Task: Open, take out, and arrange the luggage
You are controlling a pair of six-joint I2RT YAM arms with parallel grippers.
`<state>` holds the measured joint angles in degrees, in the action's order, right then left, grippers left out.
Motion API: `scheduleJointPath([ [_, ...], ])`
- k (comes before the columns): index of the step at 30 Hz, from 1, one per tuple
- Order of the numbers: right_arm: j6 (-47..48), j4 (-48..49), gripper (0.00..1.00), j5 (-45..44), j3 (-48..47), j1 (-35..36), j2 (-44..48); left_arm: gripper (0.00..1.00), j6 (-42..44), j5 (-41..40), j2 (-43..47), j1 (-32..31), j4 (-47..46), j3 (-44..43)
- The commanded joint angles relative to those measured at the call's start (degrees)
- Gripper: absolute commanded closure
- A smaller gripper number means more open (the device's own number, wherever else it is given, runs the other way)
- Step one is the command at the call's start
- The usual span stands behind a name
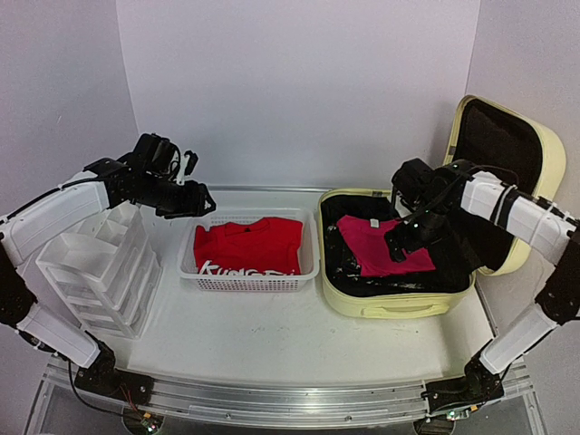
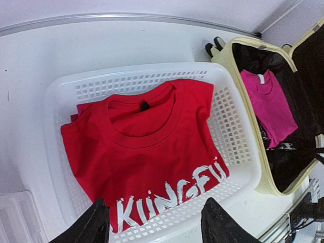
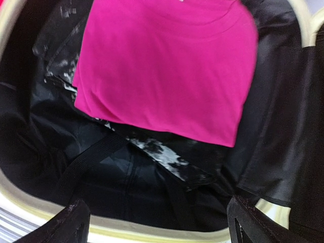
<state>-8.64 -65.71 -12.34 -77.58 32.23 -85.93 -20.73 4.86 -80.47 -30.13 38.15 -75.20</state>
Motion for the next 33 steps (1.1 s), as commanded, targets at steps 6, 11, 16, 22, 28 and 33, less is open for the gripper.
scheduleJointPath([
  [6,-2.0,3.4,0.19,-1.7,-7.7,4.6,-13.5,0.38,-2.1,10.8,1.4,-0.3,-8.5,1.4],
  [11,-4.7,7.4,0.30,-0.4,-11.2,4.6,-19.3,0.38,-4.3,13.8,0.9,-0.3,-10.9,2.5],
  [16,-4.7,8.1,0.33,1.1,-15.1,4.6,-25.0,0.37,-5.8,16.4,0.4,-0.4,-12.3,3.3],
  [22,-4.4,8.2,0.36,-1.3,-17.2,4.6,-28.4,0.37,-6.7,16.6,1.3,-0.6,-13.2,4.7],
  [28,-4.6,8.2,0.37,-2.9,-16.3,4.6,-29.8,0.38,-7.1,17.5,1.7,-1.0,-13.5,5.1],
  [33,-4.5,8.2,0.45,-4.2,-15.3,4.3,-30.3,0.37,-7.2,17.4,2.2,-1.1,-13.6,5.5],
])
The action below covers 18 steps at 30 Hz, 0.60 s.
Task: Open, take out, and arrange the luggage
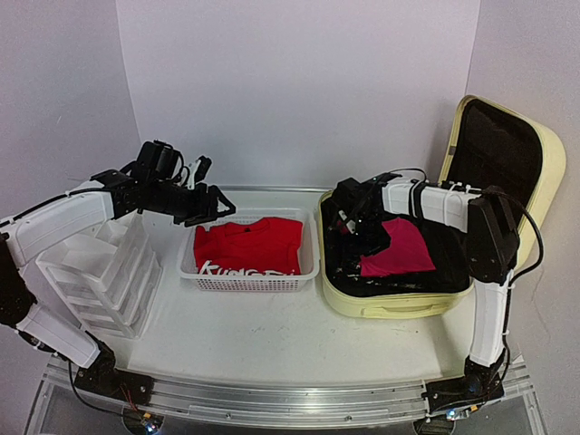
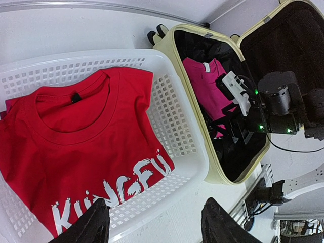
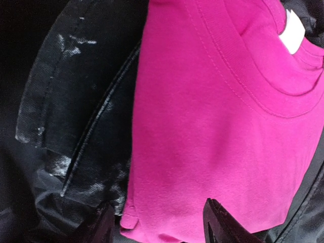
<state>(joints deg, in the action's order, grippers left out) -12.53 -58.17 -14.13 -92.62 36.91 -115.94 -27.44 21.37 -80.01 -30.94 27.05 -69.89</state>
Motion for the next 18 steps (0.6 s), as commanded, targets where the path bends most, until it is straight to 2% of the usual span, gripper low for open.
scheduleJointPath([
  [1,-0.6,0.7,0.49,-2.4,-0.1,-0.5,-0.3,0.37,-0.4,1.1,1.6,-0.3,-2.6,0.1],
  [3,-0.6,0.6,0.55,-2.3,0.3,-0.5,-0.2,0.37,-0.5,1.3,1.7,-0.3,-2.6,0.0],
  [13,-0.8,0.8,0.57,-3.4,2.8,-1.6,0.4,0.37,-0.9,1.0,2.7,-0.8,-2.6,0.6],
  [18,-0.6,1.6,0.74,-2.8,3.6,-2.1,0.8,0.37,-1.7,1.2,2.0,-1.1,-2.6,-0.1],
])
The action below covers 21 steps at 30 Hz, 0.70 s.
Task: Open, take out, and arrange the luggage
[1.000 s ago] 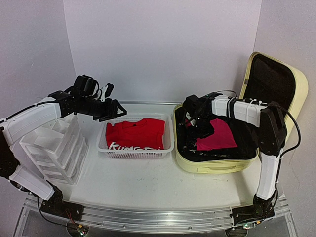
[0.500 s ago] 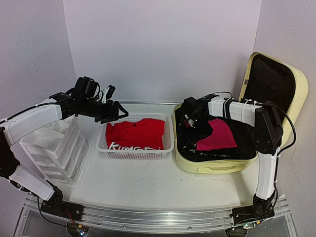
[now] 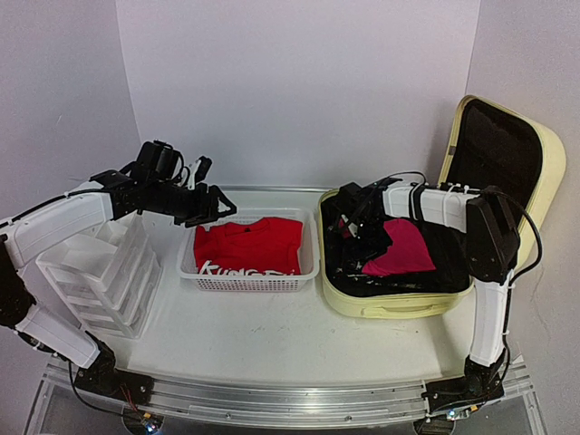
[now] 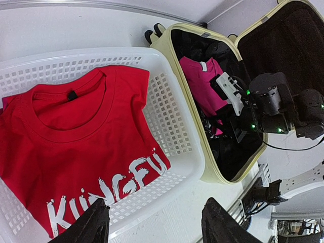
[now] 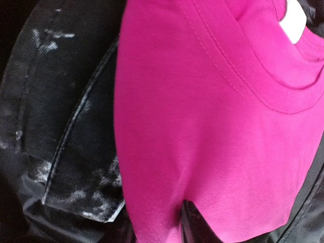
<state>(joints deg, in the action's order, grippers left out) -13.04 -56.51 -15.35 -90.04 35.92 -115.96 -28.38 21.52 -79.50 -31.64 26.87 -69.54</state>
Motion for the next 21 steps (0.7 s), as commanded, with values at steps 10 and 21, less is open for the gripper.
scheduleJointPath([
  [10,2.4,3.0,0.95,3.0,1.2,-2.9,3.4,0.37,-7.3,4.9,-2.3,-2.1,-6.5,-2.1],
  [21,6.5,6.8,1.00,13.8,4.5,-6.9,8.4,0.38,-27.8,8.9,-15.5,-6.7,-17.2,-8.9],
])
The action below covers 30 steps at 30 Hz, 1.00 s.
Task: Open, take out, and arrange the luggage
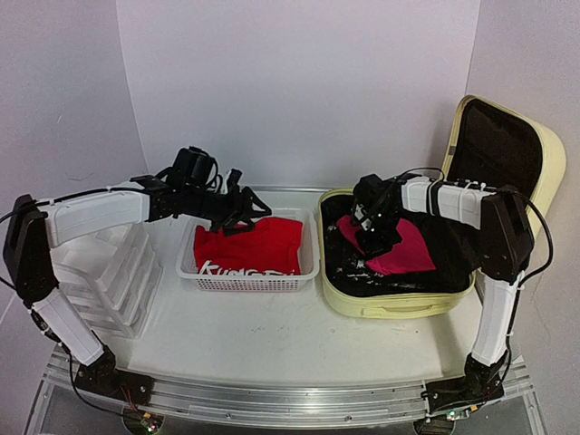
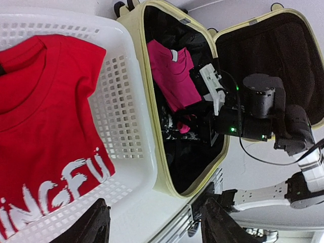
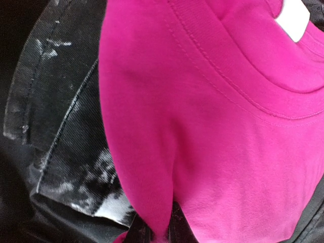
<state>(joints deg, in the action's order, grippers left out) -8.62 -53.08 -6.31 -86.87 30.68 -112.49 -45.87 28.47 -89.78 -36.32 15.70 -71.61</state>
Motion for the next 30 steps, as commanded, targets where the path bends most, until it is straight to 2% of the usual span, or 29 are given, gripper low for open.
scheduleJointPath([
  [1,2.2,3.7,1.00,5.7,1.7,-2.2,5.2,0.38,-13.3,2.1,-7.1,-2.3,-6.1,-8.3],
  [5,2.5,4.8,1.00,10.7,3.0,-3.9,6.1,0.37,-25.5,4.2,-16.5,-4.1,-6.8,-15.2],
  [16,4.3,7.3,1.00,15.8,5.9,-5.2,11.2,0.32,-45.4,3.7,-35.4,-11.0,-7.9,-35.0],
  [22,5.5,7.8,1.00,16.2,7.7,-5.3,13.1,0.26,-49.1,0.7,-43.2,-13.4,-7.9,-44.8],
  [30,6.0,8.6,1.00,17.2,9.2,-5.3,14.9,0.23,-53.9,-4.4,-51.0,-16.4,-7.7,-52.4],
])
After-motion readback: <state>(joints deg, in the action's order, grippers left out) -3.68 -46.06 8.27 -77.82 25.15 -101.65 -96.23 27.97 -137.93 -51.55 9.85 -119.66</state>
